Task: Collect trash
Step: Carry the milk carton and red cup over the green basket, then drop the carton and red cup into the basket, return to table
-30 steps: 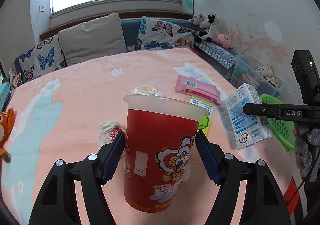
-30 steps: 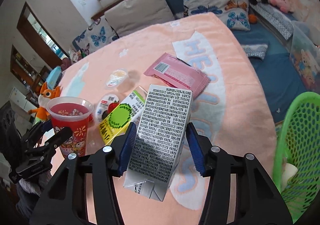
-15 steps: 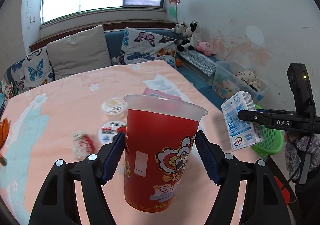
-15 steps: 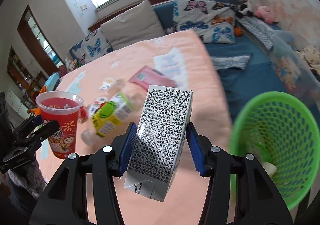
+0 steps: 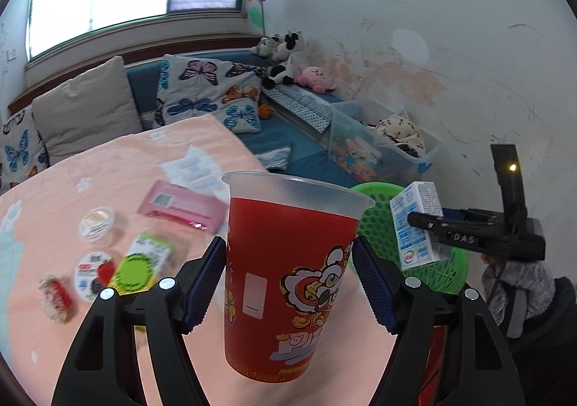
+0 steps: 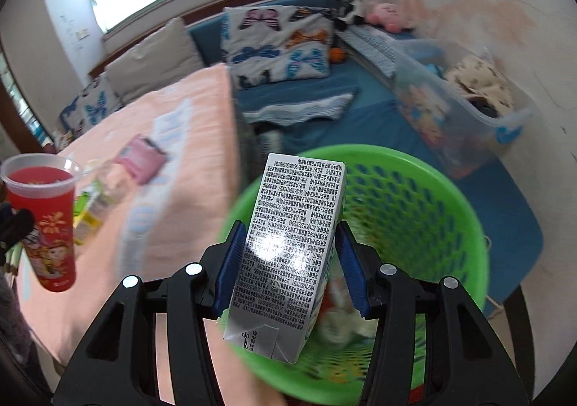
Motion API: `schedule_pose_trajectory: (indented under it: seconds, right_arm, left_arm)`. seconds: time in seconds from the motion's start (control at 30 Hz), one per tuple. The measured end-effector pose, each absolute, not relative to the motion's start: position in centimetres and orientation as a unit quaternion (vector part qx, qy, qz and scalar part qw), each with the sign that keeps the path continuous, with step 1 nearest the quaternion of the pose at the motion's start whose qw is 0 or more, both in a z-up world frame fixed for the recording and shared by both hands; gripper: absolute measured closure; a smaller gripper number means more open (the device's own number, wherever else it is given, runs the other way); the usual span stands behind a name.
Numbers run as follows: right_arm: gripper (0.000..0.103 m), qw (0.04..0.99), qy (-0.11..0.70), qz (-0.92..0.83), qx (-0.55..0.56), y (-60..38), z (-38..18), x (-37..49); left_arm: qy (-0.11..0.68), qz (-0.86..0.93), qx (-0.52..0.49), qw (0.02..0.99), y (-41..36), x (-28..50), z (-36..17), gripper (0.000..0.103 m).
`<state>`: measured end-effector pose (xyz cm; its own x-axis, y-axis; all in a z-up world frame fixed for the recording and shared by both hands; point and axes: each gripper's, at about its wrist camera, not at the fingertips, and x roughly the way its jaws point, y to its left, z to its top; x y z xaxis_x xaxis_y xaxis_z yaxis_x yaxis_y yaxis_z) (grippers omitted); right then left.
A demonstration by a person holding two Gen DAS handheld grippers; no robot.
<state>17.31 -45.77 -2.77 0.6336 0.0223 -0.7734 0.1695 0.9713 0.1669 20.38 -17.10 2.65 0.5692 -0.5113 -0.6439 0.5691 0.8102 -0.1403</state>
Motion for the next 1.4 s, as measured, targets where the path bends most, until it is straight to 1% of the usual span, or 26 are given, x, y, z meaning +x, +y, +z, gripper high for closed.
schedule_pose_trajectory:
  seconds: [0.27, 0.57, 0.77, 1.07, 1.2, 1.4]
  right_arm:
    - [0.049, 0.893, 0.428, -0.06, 0.125, -49.4, -4.8, 16.0]
    - [0.044, 0.896, 0.414, -0.071, 0.141, -52.6, -4.7, 13.4]
    - [0.037, 0.903, 0.402, -0.075, 0.136, -53.3, -4.1, 11.5]
    - [0.035, 0.903, 0.398, -0.076, 0.142, -53.8, -4.1, 9.5]
    - [0.035, 0.902, 0.399, -0.076, 0.145, -53.7, -4.3, 9.2]
    - [0.035, 0.904, 0.396, -0.072, 0.146, -52.9, -3.8, 8.8]
  left_arm:
    - [0.363, -0.336, 0.052, 0.868, -24.3, 20.7, 2.0, 0.034]
    - [0.376, -0.366, 0.059, 0.849, -30.8, 20.8, 0.6, 0.033]
    - [0.391, -0.375, 0.066, 0.838, -33.8, 20.6, -1.0, 0.033]
    - [0.417, -0.381, 0.081, 0.821, -36.1, 20.5, -3.2, 0.032]
    - [0.418, -0.382, 0.085, 0.819, -35.8, 20.2, -3.3, 0.028]
    - [0.413, -0.378, 0.086, 0.824, -33.9, 19.6, -2.6, 0.027]
